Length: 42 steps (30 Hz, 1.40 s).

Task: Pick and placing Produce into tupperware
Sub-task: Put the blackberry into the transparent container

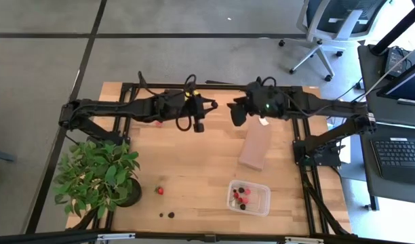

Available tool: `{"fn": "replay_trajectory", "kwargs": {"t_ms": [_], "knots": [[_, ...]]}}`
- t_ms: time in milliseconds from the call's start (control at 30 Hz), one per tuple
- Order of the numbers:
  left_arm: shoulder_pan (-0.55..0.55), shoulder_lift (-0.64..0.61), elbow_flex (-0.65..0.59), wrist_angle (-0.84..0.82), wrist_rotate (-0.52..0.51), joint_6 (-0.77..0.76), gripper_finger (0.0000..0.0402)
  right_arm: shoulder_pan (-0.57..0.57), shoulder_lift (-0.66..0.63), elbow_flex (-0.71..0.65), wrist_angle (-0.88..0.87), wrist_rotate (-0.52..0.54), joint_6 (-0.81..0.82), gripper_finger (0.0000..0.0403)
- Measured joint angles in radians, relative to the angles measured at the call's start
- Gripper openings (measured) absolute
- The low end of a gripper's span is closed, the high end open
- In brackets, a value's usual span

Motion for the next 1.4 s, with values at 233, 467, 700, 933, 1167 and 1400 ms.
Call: {"fn": "replay_trajectory", "kwargs": {"t_ms": [233,467,700,933,1167,1400], "knots": [[0.003,0.005,0.000,0.006,-0.063,-0.009,0.0100,-0.077,0.002,0.000,-0.003,-0.049,-0.146,0.0211],[0.003,0.005,0.000,0.006,-0.084,-0.002,0.0093,-0.093,0.002,0.000,0.009,-0.051,-0.302,0.0215],[0.003,0.005,0.000,0.006,-0.084,0.050,0.0094,-0.094,0.035,0.000,0.053,-0.067,-0.201,0.0266],[0.003,0.005,0.000,0.006,-0.085,0.103,0.0106,-0.108,0.096,0.000,0.138,-0.070,-0.068,0.0318],[0.007,0.006,0.002,0.002,-0.088,0.116,0.0089,-0.109,0.105,0.000,0.209,-0.071,-0.066,0.0321],[0.009,0.006,0.002,-0.002,-0.117,0.145,0.0109,-0.109,0.108,0.000,0.238,-0.146,-0.043,0.0321]]}}
